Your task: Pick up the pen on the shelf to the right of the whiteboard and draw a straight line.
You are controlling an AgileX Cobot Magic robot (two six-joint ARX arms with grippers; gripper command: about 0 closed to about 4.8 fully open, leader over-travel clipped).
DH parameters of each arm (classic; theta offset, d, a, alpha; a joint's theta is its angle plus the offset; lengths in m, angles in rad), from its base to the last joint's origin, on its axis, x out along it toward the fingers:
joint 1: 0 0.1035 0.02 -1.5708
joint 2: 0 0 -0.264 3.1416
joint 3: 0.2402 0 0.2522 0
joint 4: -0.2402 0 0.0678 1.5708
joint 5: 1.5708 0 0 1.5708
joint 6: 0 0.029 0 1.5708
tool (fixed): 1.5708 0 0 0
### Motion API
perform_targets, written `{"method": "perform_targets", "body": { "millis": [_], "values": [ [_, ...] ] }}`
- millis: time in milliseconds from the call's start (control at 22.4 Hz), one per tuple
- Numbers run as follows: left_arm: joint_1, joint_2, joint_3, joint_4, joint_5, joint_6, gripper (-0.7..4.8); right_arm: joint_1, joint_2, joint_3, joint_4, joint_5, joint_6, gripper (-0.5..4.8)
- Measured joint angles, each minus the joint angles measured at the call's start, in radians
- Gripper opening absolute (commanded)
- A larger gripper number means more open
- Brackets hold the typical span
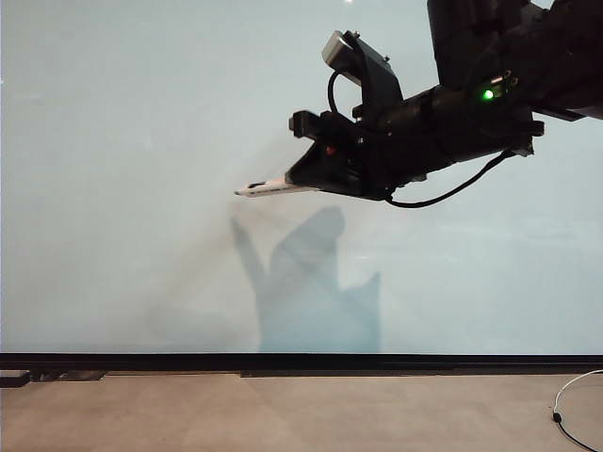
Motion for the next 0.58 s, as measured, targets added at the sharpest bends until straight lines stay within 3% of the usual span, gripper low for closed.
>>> {"method": "perform_targets", "body": {
  "millis": [179,581],
  "values": [
    [0.0,0.0,0.0,0.0,0.0,0.0,-0.05,0.018,0.0,0.0,0.001,0.113,-0.031,-0.05],
    [0.0,0.0,0.0,0.0,0.0,0.0,-0.05,0.018,0.0,0.0,0.0,0.121,-0.034,-0.05]
  ]
}}
